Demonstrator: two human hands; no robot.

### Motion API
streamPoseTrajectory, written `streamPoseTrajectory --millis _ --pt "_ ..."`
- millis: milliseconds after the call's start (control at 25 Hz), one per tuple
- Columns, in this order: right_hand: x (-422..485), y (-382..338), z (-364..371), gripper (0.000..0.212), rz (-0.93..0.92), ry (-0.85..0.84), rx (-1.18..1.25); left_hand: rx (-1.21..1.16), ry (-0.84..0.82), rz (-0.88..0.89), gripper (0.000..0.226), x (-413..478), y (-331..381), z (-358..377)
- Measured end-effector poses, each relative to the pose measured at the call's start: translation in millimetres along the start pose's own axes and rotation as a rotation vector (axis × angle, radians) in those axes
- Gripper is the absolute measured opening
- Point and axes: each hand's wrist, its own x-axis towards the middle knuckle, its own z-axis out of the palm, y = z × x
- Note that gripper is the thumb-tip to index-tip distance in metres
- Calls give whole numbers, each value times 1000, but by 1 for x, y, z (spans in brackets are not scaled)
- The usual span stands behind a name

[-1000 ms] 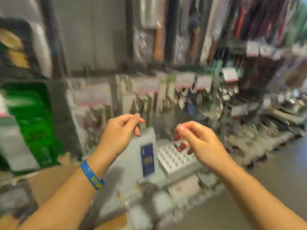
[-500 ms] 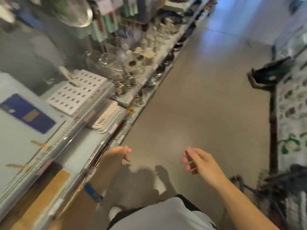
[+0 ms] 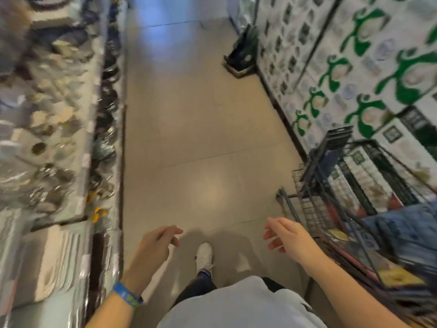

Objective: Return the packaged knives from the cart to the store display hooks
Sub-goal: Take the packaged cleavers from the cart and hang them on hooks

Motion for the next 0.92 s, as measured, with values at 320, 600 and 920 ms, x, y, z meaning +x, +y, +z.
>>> streamPoseTrajectory --millis 320,600,920 --pt "5 -8 1 35 120 260 153 121 -317 33 28 118 51 33" --pt "-19 24 -26 32 246 498 431 365 -574 58 30 145 84 114" --pt "-14 79 -118 32 322 591 660 513 -693 126 32 135 145 262"
